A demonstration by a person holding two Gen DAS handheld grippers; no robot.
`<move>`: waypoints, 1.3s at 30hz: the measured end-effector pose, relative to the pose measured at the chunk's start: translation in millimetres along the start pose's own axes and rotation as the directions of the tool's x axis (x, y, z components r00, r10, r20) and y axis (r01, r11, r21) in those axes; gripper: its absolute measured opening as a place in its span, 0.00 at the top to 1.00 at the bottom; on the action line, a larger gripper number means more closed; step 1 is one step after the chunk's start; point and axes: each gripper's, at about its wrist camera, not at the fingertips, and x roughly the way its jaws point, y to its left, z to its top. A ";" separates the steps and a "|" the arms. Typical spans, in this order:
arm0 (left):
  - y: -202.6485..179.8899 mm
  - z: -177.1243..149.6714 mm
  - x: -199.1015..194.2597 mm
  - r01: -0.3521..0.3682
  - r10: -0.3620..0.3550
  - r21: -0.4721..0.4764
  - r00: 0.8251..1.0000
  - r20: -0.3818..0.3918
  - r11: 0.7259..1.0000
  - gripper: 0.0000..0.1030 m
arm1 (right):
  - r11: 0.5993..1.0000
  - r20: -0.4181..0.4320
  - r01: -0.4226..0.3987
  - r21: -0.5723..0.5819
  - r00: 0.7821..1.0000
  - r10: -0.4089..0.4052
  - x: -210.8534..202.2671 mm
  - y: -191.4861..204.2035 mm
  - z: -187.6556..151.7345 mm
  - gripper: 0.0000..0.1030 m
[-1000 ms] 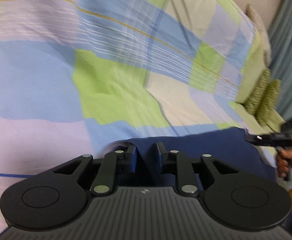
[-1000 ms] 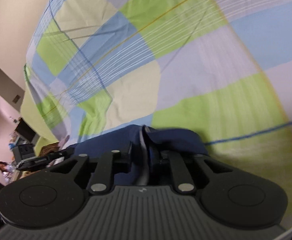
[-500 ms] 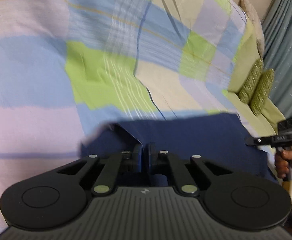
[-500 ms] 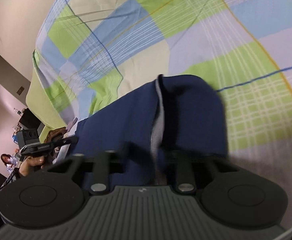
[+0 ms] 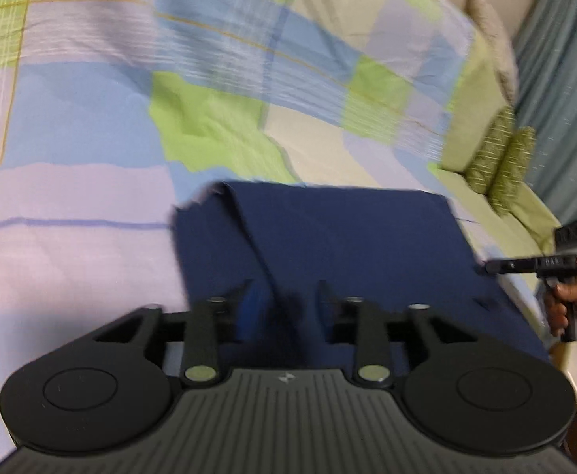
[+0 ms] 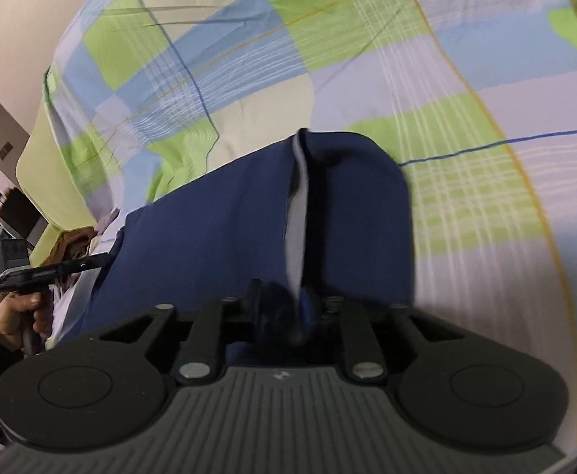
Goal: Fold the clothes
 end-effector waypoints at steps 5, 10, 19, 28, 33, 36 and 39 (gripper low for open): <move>-13.1 -25.5 -9.4 -0.029 0.027 -0.075 0.999 -0.028 0.997 0.54 | 0.992 0.064 -0.047 0.114 0.997 0.039 -26.0 3.0 -29.0 0.63; -7.2 -42.1 -15.6 -0.021 0.015 -0.202 1.000 -0.027 0.979 0.54 | 0.979 0.079 -0.041 0.202 0.997 0.025 -17.6 5.0 -48.8 0.61; 14.6 -48.8 12.1 0.101 -0.081 -0.476 0.995 0.063 0.874 0.58 | 0.938 0.167 -0.127 0.322 0.983 0.075 6.6 -0.8 -55.7 0.76; 5.8 -40.9 -2.6 0.023 0.001 -0.383 0.998 0.062 0.923 1.00 | 0.942 0.196 -0.149 0.299 0.976 0.092 -1.2 22.5 -63.3 0.96; 5.9 -45.8 4.7 -0.033 0.031 -0.356 0.999 -0.012 0.934 0.92 | 0.926 0.143 -0.088 0.366 0.989 0.038 9.2 4.0 -79.3 0.95; -7.7 -50.7 -17.1 -0.091 0.090 -0.269 0.996 -0.017 0.959 0.73 | 0.946 0.142 -0.055 0.320 0.990 0.009 -4.2 10.9 -80.5 0.79; -34.7 -62.7 -43.0 -0.159 0.158 -0.101 0.987 -0.017 0.982 0.58 | 0.965 0.117 0.010 0.262 0.992 -0.042 -27.0 16.7 -87.7 0.76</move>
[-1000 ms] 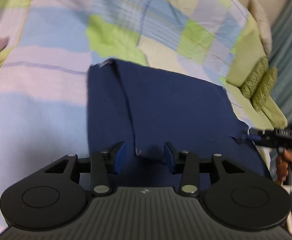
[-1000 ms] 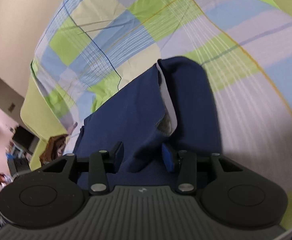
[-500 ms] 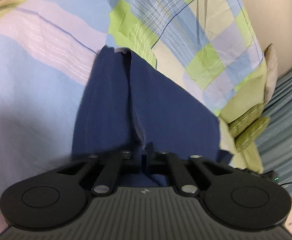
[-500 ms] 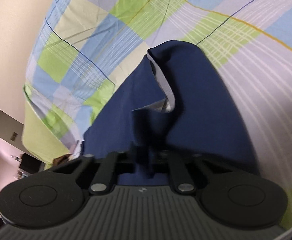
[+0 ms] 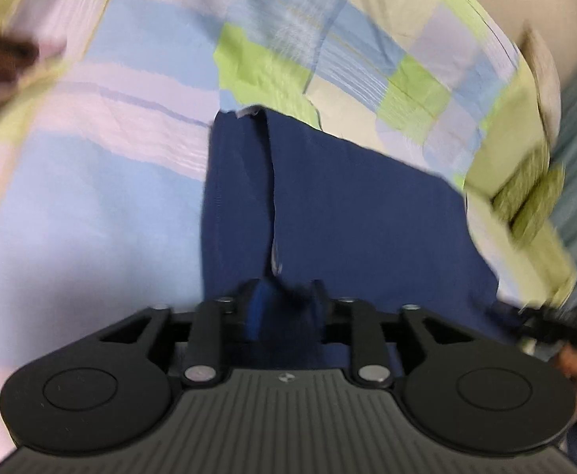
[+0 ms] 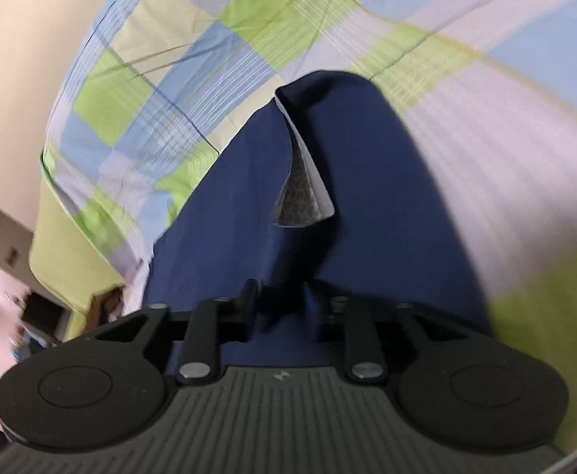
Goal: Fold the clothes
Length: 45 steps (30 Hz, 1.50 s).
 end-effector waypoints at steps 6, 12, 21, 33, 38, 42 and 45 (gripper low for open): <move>-57.4 -51.9 -61.9 -0.043 0.032 0.379 0.999 0.036 0.924 0.44 | 0.976 -0.017 0.058 -0.208 0.998 -0.063 -65.7 16.8 -42.3 0.61; -112.4 -126.1 -117.8 0.004 -0.022 0.752 1.000 0.013 0.659 0.39 | 0.680 -0.024 0.104 -0.726 0.984 -0.176 -128.3 76.8 -118.6 0.51; -98.0 -195.2 -156.4 -0.074 0.097 0.878 0.995 0.031 0.474 0.38 | 0.123 0.029 0.097 -0.988 0.885 -0.465 -170.0 68.0 -209.0 0.46; -90.5 -244.0 -136.8 -0.119 0.179 0.968 0.981 0.080 0.223 0.38 | -0.226 0.256 0.166 -0.960 0.845 -0.468 -131.4 66.0 -234.2 0.38; -99.7 -246.6 -125.6 -0.216 0.151 0.968 0.969 0.196 0.131 0.38 | -0.256 0.299 0.202 -0.945 0.851 -0.432 -128.0 72.0 -232.2 0.35; -102.6 -240.5 -122.8 -0.253 0.117 0.961 0.964 0.240 0.113 0.38 | -0.267 0.321 0.225 -0.937 0.856 -0.406 -128.0 76.7 -230.9 0.35; -102.9 -238.1 -121.0 -0.270 0.094 0.957 0.961 0.261 0.105 0.38 | -0.263 0.328 0.240 -0.934 0.869 -0.372 -130.4 81.8 -231.9 0.35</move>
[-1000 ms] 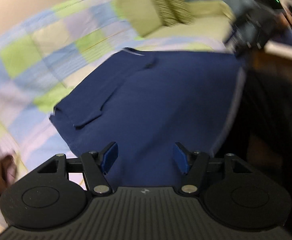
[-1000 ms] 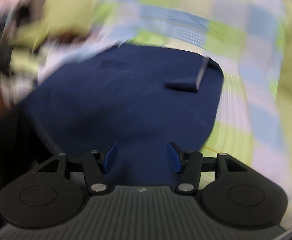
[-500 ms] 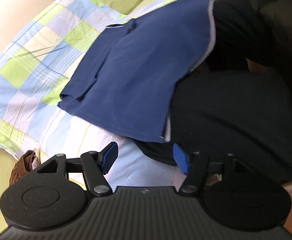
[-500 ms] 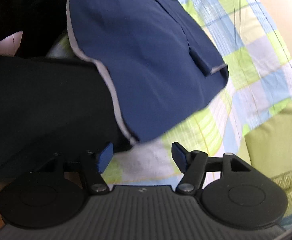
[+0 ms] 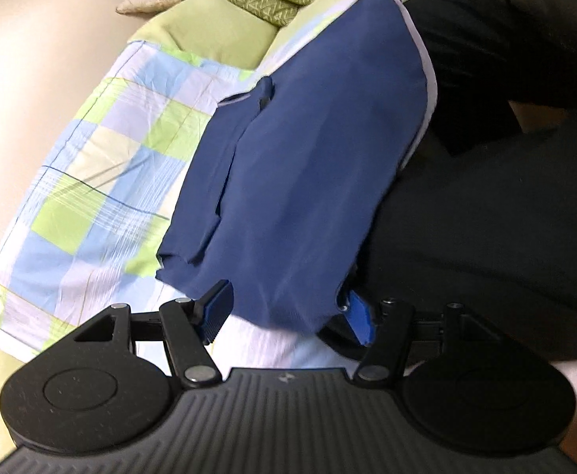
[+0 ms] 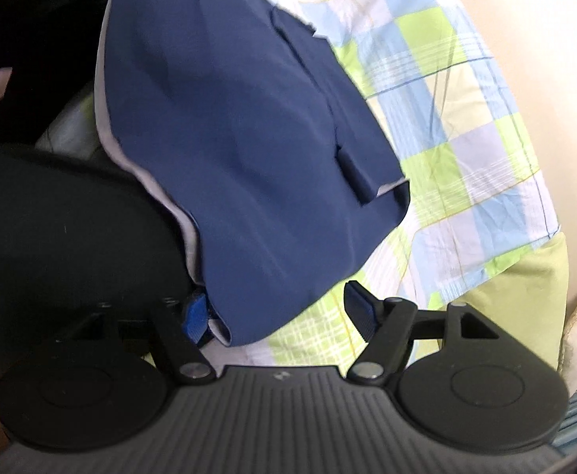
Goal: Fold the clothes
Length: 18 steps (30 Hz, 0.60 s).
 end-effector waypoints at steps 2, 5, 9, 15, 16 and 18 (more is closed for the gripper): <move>-1.5 0.4 2.7 -0.018 0.017 0.021 1.000 0.008 1.000 0.38 | 1.000 0.009 0.009 -0.007 1.000 -0.009 0.2 1.3 -0.2 0.35; 0.4 2.9 5.5 -0.009 0.008 0.016 1.000 0.015 1.000 0.40 | 1.000 0.021 0.021 -0.022 1.000 -0.021 0.0 2.7 -0.6 0.35; 1.5 5.7 10.4 0.053 -0.053 -0.012 0.999 0.002 0.999 0.86 | 0.998 0.035 0.029 -0.062 0.999 -0.027 0.1 9.9 -0.9 0.39; 26.4 5.2 7.8 0.149 -0.152 -0.193 0.988 0.000 0.970 0.96 | 0.997 0.046 -0.041 -0.062 0.998 0.044 -11.5 25.8 -0.3 0.94; 34.4 5.0 6.6 0.160 -0.162 -0.231 0.987 0.007 0.960 0.96 | 0.998 0.047 -0.040 -0.053 0.998 0.043 -12.4 25.4 -0.3 0.97; 57.4 5.7 3.1 0.147 -0.146 -0.305 0.989 0.025 0.941 0.96 | 0.999 0.054 -0.034 -0.016 0.998 0.035 -15.7 15.8 0.7 0.97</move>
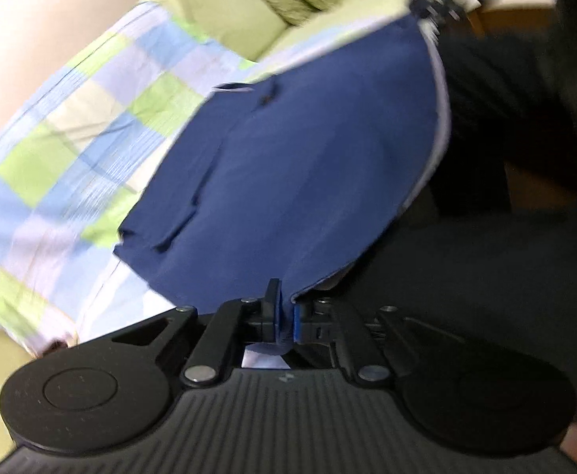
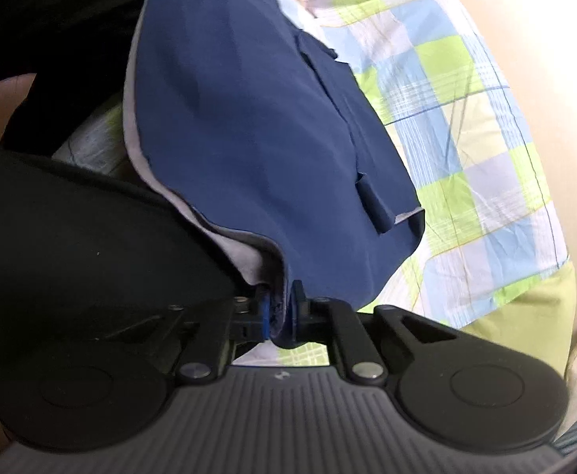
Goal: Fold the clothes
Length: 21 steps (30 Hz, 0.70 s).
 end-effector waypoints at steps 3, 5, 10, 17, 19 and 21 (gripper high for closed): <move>42.0 15.9 -2.1 -0.033 0.037 -0.111 0.999 0.037 0.993 0.96 | 0.998 0.027 0.051 0.038 0.998 -0.052 -13.7 -30.0 6.8 0.98; 77.7 28.7 5.9 -0.049 0.060 -0.181 0.997 0.054 0.982 0.96 | 0.993 0.044 0.071 0.091 0.996 -0.075 -12.3 -65.6 12.3 0.98; 155.8 45.0 65.7 -0.022 0.023 -0.311 1.000 0.000 0.950 0.96 | 0.963 0.055 0.008 0.270 0.998 -0.024 32.8 -158.8 20.7 0.98; 221.4 26.2 185.6 0.041 -0.120 -0.514 0.985 -0.121 0.857 0.96 | 0.818 0.042 -0.173 0.548 0.983 0.180 167.7 -233.1 -4.6 0.97; 221.9 16.4 201.6 0.057 -0.149 -0.529 0.980 -0.133 0.847 0.96 | 0.771 0.036 -0.216 0.599 0.969 0.244 198.9 -233.5 -14.3 0.97; 220.4 8.6 208.9 0.067 -0.163 -0.531 0.977 -0.137 0.845 0.96 | 0.737 0.026 -0.247 0.629 0.954 0.297 224.8 -224.2 -24.1 0.97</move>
